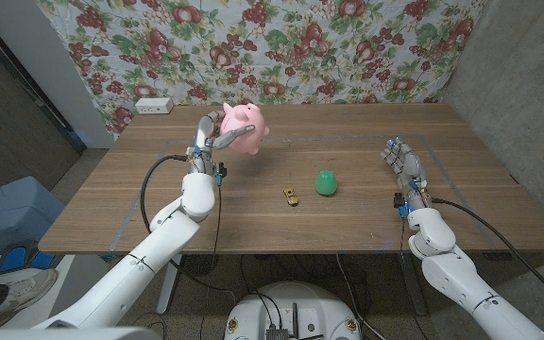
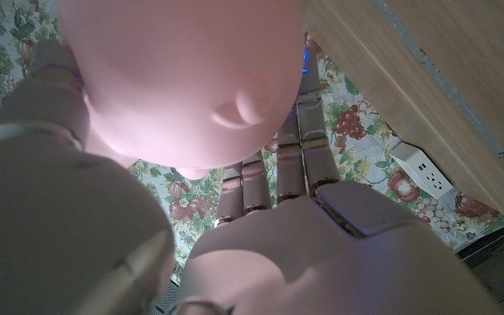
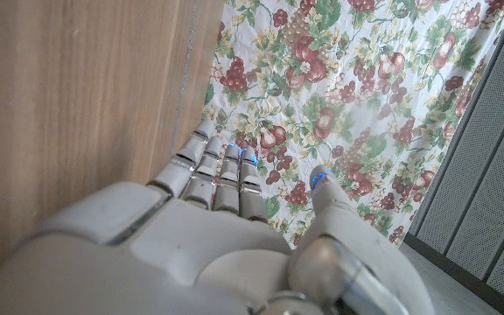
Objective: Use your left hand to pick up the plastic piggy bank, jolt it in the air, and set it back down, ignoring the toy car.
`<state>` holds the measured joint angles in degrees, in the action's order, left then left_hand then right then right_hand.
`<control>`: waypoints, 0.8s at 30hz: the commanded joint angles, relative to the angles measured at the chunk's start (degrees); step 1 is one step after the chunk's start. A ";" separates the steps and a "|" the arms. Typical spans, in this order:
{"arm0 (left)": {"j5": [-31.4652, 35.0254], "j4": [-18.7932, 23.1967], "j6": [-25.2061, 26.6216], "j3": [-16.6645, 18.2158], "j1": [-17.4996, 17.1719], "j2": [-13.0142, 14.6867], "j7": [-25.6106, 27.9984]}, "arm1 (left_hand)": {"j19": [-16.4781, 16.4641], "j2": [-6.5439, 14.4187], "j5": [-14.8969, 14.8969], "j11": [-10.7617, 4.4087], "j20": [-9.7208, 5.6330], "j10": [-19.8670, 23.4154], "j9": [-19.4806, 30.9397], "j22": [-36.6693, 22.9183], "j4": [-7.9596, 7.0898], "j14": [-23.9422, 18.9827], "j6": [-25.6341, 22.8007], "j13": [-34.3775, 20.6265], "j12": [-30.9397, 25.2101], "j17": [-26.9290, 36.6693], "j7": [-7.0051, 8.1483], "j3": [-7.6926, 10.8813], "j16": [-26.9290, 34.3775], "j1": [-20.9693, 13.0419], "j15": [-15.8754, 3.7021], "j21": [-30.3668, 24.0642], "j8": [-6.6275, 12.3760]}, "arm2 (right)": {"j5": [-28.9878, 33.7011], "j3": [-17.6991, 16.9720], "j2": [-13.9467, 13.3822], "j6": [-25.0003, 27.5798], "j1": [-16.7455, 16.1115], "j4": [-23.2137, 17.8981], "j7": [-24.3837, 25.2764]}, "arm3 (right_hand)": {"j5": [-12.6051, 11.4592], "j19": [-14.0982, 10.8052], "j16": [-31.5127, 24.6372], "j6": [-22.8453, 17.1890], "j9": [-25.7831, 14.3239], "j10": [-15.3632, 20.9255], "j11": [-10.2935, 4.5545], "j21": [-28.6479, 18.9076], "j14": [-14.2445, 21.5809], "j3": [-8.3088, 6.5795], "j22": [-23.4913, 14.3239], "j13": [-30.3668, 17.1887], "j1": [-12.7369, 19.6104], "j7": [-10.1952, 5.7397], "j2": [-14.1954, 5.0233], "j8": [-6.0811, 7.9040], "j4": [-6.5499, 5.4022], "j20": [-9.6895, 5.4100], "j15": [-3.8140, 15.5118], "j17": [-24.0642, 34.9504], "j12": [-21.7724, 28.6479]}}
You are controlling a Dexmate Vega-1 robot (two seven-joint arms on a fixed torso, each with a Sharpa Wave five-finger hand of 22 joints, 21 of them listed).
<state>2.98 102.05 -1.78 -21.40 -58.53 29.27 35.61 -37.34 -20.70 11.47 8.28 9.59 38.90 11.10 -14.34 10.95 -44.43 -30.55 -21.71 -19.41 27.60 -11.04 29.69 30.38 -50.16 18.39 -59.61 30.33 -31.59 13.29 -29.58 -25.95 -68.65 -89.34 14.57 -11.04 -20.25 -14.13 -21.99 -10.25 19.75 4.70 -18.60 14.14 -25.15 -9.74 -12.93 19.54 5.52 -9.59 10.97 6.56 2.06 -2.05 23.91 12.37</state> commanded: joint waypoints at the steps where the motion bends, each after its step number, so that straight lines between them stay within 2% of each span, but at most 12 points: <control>1: 2.48 -4.16 -9.23 -0.52 0.26 -1.38 5.55 | -9.47 26.27 6.80 -15.68 -20.75 16.02 7.25 0.11 -0.69 -22.94 -22.06 -0.35 0.23 4.99 9.81 6.14 0.30 -26.13 -31.72 -1.88 4.41 | -0.34 0.16 0.01 0.02 0.36 0.56 -0.41 | -0.44 -0.60 -0.21 -0.39 -0.25 0.46 0.05 0.34 0.41 -0.63 -0.13 -0.15 -0.26 -0.20 -0.13 0.06 0.04 -0.20 0.11 0.10 0.03; 9: 6.94 -8.56 -18.49 -0.29 0.54 -4.13 11.98 | -9.21 26.20 6.91 -15.63 -20.76 16.15 7.31 0.39 -0.65 -22.90 -22.07 -0.48 0.44 5.30 9.73 6.36 0.28 -26.02 -31.72 -2.40 4.28 | -0.57 0.01 -0.11 -0.61 0.11 0.70 -0.85 | -0.44 -0.73 -0.21 -0.41 -0.25 0.59 0.08 0.50 0.43 -0.66 -0.14 -0.16 -0.25 -0.15 -0.11 0.06 0.08 -0.20 0.10 0.05 0.07; 20: 11.64 -11.89 -25.62 0.54 0.91 -6.93 17.32 | -8.80 26.11 7.06 -15.74 -20.74 16.17 7.42 0.79 -0.64 -22.63 -22.03 -0.70 0.76 5.45 9.83 6.67 0.01 -25.87 -31.73 -3.05 4.10 | -1.00 -0.36 -0.13 -1.38 -0.72 0.62 -1.09 | -0.44 -0.84 -0.21 -0.48 -0.25 0.52 -0.05 0.81 0.49 -0.70 -0.14 -0.17 -0.23 -0.18 -0.09 0.07 0.14 -0.17 0.07 -0.04 0.01; 24: 12.76 -11.66 -26.30 0.88 0.58 -7.30 17.78 | -8.56 26.06 7.13 -15.79 -20.77 16.13 7.55 0.98 -0.62 -22.67 -21.98 -0.81 0.94 5.57 9.87 6.82 -0.04 -25.82 -31.73 -3.38 4.04 | -0.99 -0.46 -0.25 -1.56 -0.98 0.52 -1.19 | -0.44 -0.87 -0.20 -0.46 -0.25 0.51 -0.05 0.94 0.48 -0.71 -0.14 -0.18 -0.23 -0.12 -0.08 0.06 0.16 -0.17 0.19 -0.07 0.00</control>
<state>11.70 93.10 -22.26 -21.38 -57.93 24.48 49.27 -37.33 -20.70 11.47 8.08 9.59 39.10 11.10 -13.13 10.95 -44.33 -30.73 -22.36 -18.74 29.86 -10.87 29.69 30.22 -50.16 18.29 -60.94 30.34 -32.29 13.19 -29.64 -26.73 -68.96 -88.75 13.76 -11.05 -20.67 -14.13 -21.99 -10.25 19.75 4.70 -17.71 14.14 -25.40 -9.74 -12.93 19.54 5.52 -9.59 10.97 6.80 1.63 -2.05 23.71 12.37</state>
